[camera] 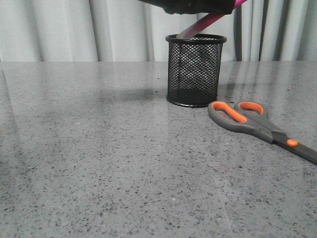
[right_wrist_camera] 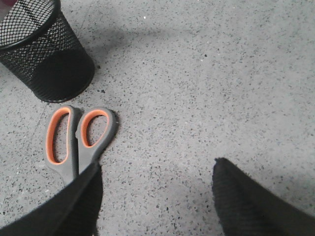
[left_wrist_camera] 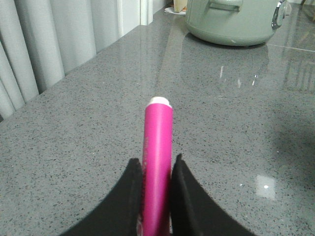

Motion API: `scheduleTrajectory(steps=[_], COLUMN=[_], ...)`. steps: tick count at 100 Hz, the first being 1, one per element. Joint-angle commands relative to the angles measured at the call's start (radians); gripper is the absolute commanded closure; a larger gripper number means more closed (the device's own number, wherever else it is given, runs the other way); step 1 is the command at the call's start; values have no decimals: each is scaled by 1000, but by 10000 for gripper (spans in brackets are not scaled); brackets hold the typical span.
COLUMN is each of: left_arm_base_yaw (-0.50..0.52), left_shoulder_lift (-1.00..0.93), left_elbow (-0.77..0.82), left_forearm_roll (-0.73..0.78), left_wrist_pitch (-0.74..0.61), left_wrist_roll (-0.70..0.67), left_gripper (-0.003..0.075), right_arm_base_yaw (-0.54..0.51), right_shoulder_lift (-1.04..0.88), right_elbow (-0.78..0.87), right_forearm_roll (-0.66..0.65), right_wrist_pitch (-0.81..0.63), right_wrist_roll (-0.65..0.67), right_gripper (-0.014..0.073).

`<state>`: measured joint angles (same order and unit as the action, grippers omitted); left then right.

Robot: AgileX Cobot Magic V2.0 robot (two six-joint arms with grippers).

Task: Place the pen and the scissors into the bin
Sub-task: 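Lift the pink marker and carry it over the black mesh cup, then drop the marker into the cup and withdraw the left gripper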

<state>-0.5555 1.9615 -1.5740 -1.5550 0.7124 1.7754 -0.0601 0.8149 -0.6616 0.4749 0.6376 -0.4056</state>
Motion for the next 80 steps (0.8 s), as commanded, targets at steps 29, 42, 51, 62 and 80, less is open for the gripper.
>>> scheduleTrajectory(steps=[29, 42, 51, 62, 80], left_arm_base_yaw=[5, 38, 78, 148, 284], left_shoulder_lift=[-50, -76, -113, -163, -268], left_elbow=[-48, -65, -65, -65, -65], left_forearm_roll=[-50, -52, -36, 10, 183], left_wrist_pitch=[35, 43, 69, 118, 288], left_wrist_roll=[-1, -46, -64, -153, -291], left_gripper=[304, 279, 279, 330, 736], right_arm_base_yaw=[-3, -3, -3, -3, -3], right_shoulder_lift=[2, 2, 2, 2, 2], right_elbow=[-35, -35, -35, -35, -35], right_forearm_roll=[18, 18, 18, 18, 107], right_wrist_pitch=[-48, -52, -64, -85, -126], right_wrist_roll=[-11, -11, -11, -11, -11], right_gripper=[162, 162, 162, 162, 162])
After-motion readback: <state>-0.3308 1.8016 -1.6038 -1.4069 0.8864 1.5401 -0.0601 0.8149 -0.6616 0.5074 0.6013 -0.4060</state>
